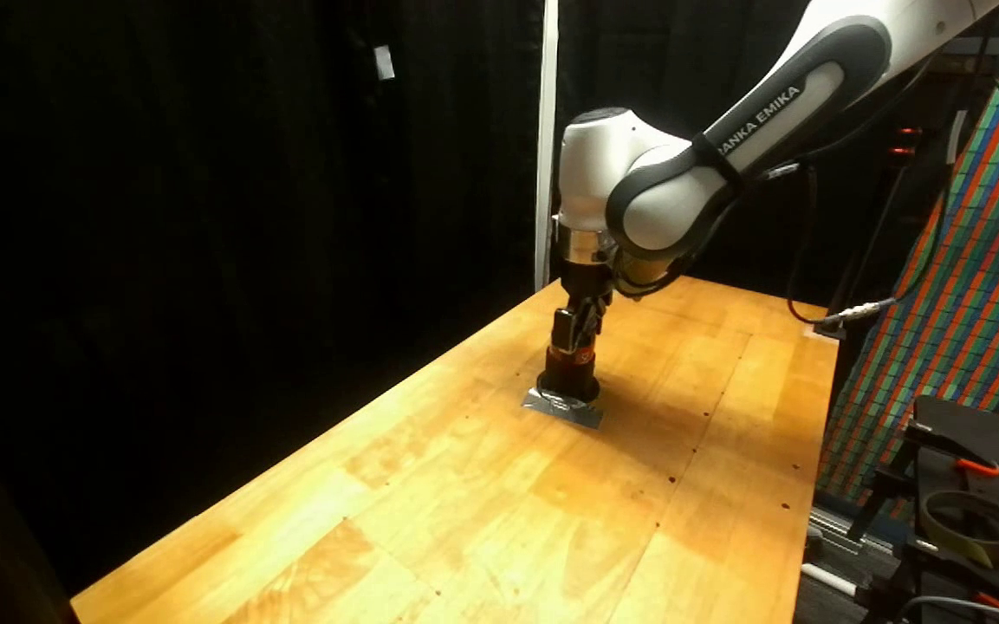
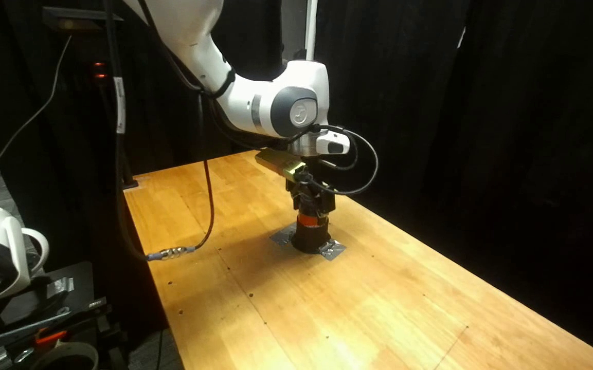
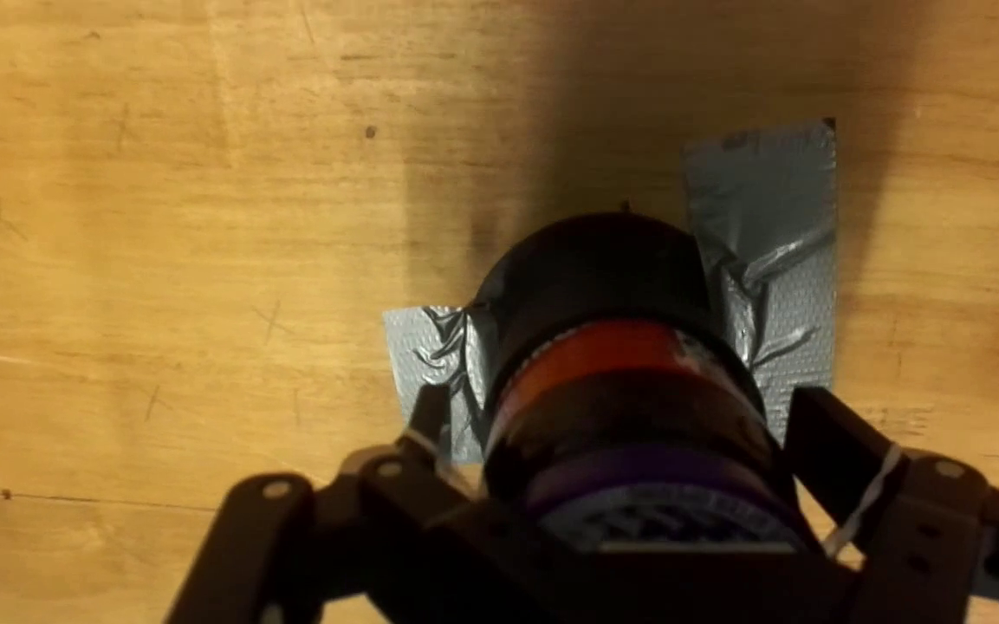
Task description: Put the rubber band on the jar.
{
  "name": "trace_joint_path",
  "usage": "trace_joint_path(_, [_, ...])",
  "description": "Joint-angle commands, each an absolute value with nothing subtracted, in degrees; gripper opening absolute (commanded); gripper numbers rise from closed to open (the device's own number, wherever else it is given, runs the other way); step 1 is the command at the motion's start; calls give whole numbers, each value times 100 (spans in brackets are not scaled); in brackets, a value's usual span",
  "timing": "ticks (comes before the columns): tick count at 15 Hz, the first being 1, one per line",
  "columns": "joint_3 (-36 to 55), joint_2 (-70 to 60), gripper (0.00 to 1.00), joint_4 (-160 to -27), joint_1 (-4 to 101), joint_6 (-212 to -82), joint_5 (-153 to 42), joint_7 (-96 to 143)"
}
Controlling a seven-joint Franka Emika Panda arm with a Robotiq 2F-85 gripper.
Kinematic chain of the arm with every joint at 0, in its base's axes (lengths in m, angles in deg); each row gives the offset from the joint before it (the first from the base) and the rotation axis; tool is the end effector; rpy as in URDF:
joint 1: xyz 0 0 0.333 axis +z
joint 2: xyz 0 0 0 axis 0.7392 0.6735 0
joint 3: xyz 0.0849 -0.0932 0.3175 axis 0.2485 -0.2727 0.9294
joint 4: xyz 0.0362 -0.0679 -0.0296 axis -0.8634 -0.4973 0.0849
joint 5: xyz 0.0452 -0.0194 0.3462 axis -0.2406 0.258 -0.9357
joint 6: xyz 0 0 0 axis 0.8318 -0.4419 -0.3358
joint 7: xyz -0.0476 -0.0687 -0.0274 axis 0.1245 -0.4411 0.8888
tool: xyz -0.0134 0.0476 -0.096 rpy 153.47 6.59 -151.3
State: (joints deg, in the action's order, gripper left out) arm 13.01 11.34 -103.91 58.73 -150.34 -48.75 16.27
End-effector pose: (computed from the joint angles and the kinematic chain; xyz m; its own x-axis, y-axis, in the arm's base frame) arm 0.6310 0.1192 0.2829 0.9939 0.1000 0.0468 0.0944 -0.9895 0.1096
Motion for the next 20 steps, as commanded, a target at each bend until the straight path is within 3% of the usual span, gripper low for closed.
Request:
trace_joint_path(1, [1168, 353, 100, -11794, 6014, -15808, -4688, 1213])
trace_joint_path(7, [721, -436, 100, -13581, 6242, -17476, -4133, 688])
trace_joint_path(8, [347, -526, 75, -13874, 6502, -17967, -3692, 279])
trace_joint_path(10, [-643, -610, 66, -14252, 7181, -18812, -2600, -478])
trace_joint_path(16, [-3292, 166, 18, -13676, 8924, -20434, -39, -2186])
trace_joint_path(20, [-4800, 1055, 8, -13995, 10256, -22225, -1213, -1368])
